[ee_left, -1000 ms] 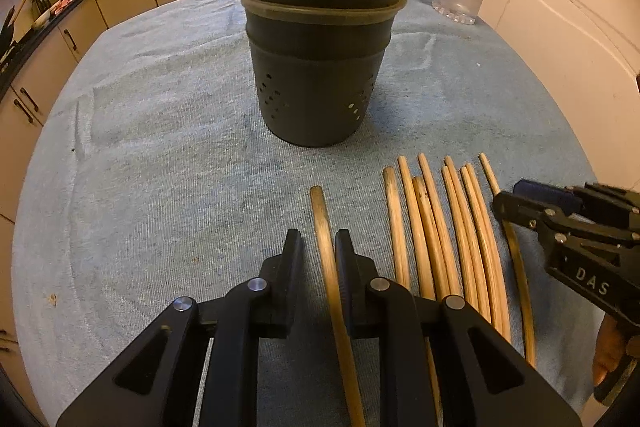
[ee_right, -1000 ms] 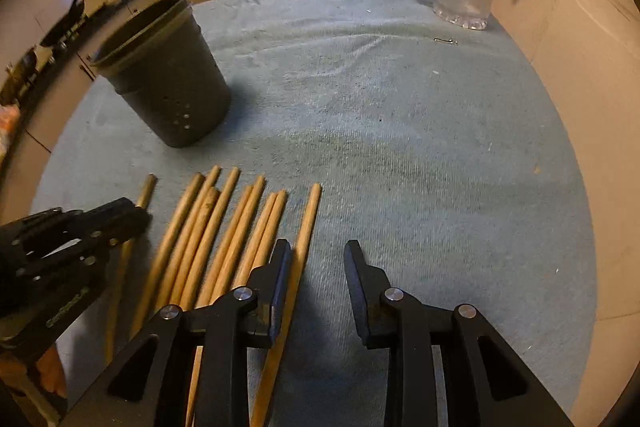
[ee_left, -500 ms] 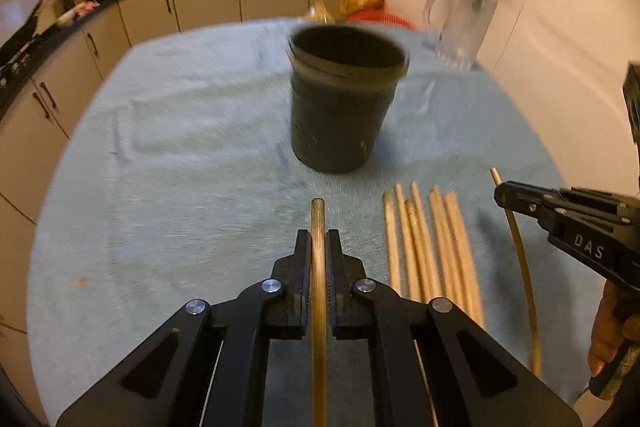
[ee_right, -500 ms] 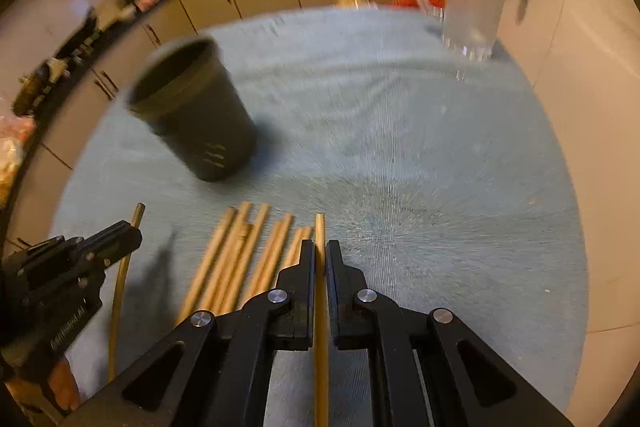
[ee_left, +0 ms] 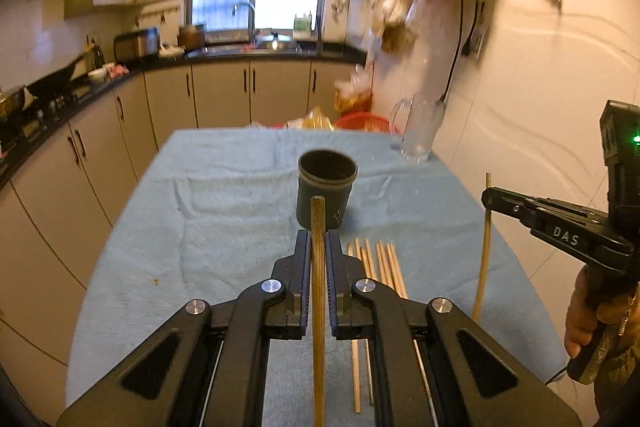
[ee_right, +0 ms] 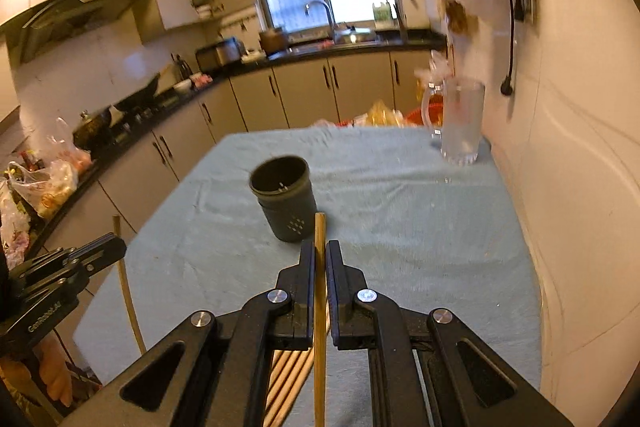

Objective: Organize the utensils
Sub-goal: 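Grasp a wooden chopstick with the right tool while the left tool holds its own, then lift the chopsticks and drop them into the grey holder cup with both tools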

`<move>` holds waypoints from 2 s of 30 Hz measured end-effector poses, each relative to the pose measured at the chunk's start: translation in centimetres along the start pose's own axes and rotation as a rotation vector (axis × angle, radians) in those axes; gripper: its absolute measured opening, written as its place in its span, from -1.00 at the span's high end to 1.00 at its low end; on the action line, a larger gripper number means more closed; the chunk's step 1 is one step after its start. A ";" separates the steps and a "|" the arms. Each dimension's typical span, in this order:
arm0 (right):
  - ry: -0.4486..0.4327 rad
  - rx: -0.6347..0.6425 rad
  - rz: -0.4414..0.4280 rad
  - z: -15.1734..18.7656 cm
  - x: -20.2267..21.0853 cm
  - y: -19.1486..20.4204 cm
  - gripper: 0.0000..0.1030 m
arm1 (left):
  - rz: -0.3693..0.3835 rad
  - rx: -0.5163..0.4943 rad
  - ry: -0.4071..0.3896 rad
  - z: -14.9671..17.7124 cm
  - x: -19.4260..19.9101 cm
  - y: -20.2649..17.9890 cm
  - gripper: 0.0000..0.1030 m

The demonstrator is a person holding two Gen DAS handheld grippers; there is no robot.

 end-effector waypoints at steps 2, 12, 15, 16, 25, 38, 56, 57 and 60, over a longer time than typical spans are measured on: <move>-0.020 0.005 -0.012 -0.3 1.0 0.5 0.89 | -0.002 0.006 -0.026 -0.2 1.2 -0.1 0.87; -0.135 0.016 -0.050 -4.7 3.4 2.4 0.89 | -0.003 0.026 -0.131 -5.6 2.4 0.5 0.87; -0.177 0.023 -0.053 -7.6 3.0 3.2 0.89 | -0.029 0.005 -0.166 -9.0 1.2 0.9 0.87; -0.192 0.025 -0.053 -8.7 2.8 3.6 0.89 | -0.042 -0.002 -0.177 -10.2 0.7 0.9 0.87; -0.286 -0.065 -0.111 -17.9 0.1 4.7 0.89 | -0.060 0.052 -0.248 -19.8 -3.8 3.3 0.87; -0.154 -0.102 -0.085 -17.3 -9.9 3.9 0.88 | -0.057 0.080 -0.081 -18.3 -16.6 4.7 0.87; -0.066 -0.107 -0.045 -15.1 -13.9 2.1 0.88 | -0.027 0.083 -0.200 -19.4 -11.4 5.3 0.87; -0.072 -0.104 -0.047 -15.1 -13.7 2.3 0.88 | -0.028 0.090 -0.221 -19.8 -10.7 5.4 0.87; -0.087 -0.096 -0.048 -15.3 -13.3 2.5 0.87 | -0.033 0.115 -0.295 -21.2 -8.7 5.6 0.87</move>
Point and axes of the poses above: each gripper's, at about its wrist camera, not at the fingertips, and x roughly against the way its jaws point, y to its left, z to its underside, the point moved 5 cm from there along -x, roughly the way its jaws point, and after that the axes turned 9 degrees about -x, right-handed, at the moved point
